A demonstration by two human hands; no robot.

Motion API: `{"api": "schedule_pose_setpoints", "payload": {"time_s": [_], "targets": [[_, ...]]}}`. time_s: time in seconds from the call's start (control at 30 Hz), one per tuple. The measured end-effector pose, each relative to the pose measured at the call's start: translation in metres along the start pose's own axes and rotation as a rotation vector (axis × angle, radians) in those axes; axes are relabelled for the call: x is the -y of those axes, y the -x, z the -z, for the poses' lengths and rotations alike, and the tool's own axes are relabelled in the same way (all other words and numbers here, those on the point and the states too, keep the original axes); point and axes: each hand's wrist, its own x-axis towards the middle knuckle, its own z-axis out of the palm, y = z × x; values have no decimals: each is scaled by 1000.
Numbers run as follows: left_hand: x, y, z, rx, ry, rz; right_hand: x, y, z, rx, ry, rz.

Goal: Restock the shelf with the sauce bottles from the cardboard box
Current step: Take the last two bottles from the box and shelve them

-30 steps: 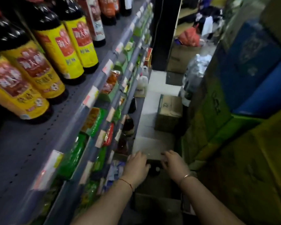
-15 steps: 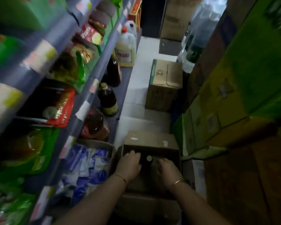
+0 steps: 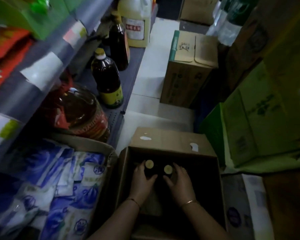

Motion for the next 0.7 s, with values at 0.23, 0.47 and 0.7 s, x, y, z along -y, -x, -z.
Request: {"api": "schedule_pose_setpoints", "payload": {"time_s": [0.23,0.47,0.7], "targets": [[19,-22,-13,-98,129,-78,-22,-16,-25,-83,-230,-1],[19,-31,-10,-110,158,-123,-31,-27,-36,-146,-340,5],[-23,5,17,-104,70,-305,4,1,4,-116,-458,-7]]}}
